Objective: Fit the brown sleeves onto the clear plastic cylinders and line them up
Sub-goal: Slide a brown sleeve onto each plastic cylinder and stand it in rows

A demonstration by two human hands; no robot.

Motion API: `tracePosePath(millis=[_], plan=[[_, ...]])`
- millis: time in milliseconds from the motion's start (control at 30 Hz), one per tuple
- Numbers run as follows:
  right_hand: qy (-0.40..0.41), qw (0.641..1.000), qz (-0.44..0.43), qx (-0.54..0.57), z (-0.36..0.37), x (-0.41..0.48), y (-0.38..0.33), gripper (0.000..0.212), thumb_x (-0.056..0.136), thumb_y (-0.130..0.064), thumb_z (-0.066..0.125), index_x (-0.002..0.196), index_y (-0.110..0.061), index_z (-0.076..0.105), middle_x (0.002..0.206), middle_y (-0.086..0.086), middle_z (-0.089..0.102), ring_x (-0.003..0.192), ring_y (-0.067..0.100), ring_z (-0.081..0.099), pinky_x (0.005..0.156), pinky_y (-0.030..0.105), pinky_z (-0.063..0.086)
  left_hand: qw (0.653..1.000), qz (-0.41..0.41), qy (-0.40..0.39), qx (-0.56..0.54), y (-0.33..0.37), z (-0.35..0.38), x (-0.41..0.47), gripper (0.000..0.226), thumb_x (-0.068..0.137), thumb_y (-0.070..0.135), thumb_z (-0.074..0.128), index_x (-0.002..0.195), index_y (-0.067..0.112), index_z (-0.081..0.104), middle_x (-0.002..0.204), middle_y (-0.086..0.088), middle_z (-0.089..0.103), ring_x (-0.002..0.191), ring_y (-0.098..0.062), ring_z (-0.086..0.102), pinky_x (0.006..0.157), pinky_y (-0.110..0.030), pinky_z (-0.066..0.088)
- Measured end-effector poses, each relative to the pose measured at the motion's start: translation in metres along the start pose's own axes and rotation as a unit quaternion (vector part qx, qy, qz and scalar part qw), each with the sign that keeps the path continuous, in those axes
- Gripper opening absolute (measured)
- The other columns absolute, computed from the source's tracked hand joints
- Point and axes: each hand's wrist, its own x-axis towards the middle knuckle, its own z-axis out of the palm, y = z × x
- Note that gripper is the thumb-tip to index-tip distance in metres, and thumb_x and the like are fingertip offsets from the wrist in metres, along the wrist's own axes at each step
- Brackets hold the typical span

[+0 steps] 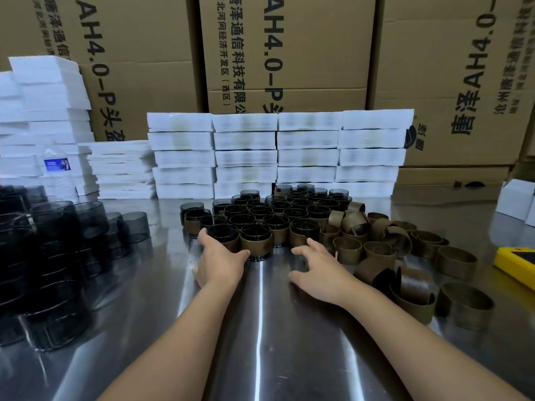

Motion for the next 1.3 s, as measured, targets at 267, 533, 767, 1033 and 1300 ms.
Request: tracePosePath(millis=[267, 533, 767, 1033, 1300], plan=[[-0.006, 1.0, -0.005, -0.007, 0.003, 0.001, 0.002, 0.058, 0.088, -0.037, 0.058, 0.141, -0.029, 0.037, 0.159, 0.0, 0.005, 0.145, 0.021, 0.012, 0.113, 0.033, 0.017, 0.997, 0.008, -0.069, -0.046, -0.001, 0.003, 0.002, 0.113, 0.076, 0.026, 0.08, 0.153, 0.014, -0.002, 0.134, -0.009, 0.053, 0.13, -0.03, 0.044, 0.108, -0.044, 0.035], [-0.006, 1.0, -0.007, -0.028, 0.006, 0.002, 0.001, 0.054, 0.089, -0.04, 0.056, 0.139, -0.031, 0.039, 0.158, -0.003, 0.007, 0.145, 0.021, 0.01, 0.113, 0.037, 0.016, 0.946, 0.073, 0.008, 0.315, 0.026, -0.066, -0.001, 0.06, 0.085, 0.053, 0.055, 0.136, 0.025, 0.041, 0.135, -0.004, 0.052, 0.132, -0.03, 0.038, 0.11, -0.061, 0.014], [-0.013, 0.999, -0.018, -0.041, 0.004, -0.002, -0.004, 0.051, 0.09, -0.04, 0.053, 0.139, -0.029, 0.041, 0.157, -0.002, 0.011, 0.144, 0.021, 0.01, 0.113, 0.034, 0.017, 0.926, 0.012, -0.13, 0.354, 0.021, -0.124, 0.003, 0.062, 0.094, 0.06, 0.042, 0.136, 0.015, 0.053, 0.145, -0.01, 0.048, 0.133, -0.032, 0.042, 0.111, -0.046, 0.032], [-0.028, 0.997, -0.031, -0.069, 0.003, -0.003, -0.008, 0.05, 0.092, -0.04, 0.05, 0.14, -0.027, 0.04, 0.155, 0.0, 0.016, 0.143, 0.023, 0.012, 0.113, 0.035, 0.018, 0.944, -0.016, -0.154, 0.292, 0.016, -0.145, -0.001, 0.062, 0.097, 0.052, 0.042, 0.132, 0.003, 0.056, 0.136, -0.017, 0.055, 0.128, -0.031, 0.048, 0.103, -0.034, 0.036], [-0.026, 0.996, -0.039, -0.071, 0.0, -0.008, -0.011, 0.05, 0.093, -0.038, 0.05, 0.14, -0.026, 0.04, 0.154, -0.001, 0.019, 0.142, 0.02, 0.012, 0.113, 0.032, 0.018, 0.931, 0.006, -0.191, 0.311, 0.013, -0.131, 0.0, 0.059, 0.096, 0.052, 0.043, 0.123, 0.003, 0.06, 0.095, -0.014, 0.067, 0.077, -0.024, 0.059, 0.085, -0.031, 0.048]])
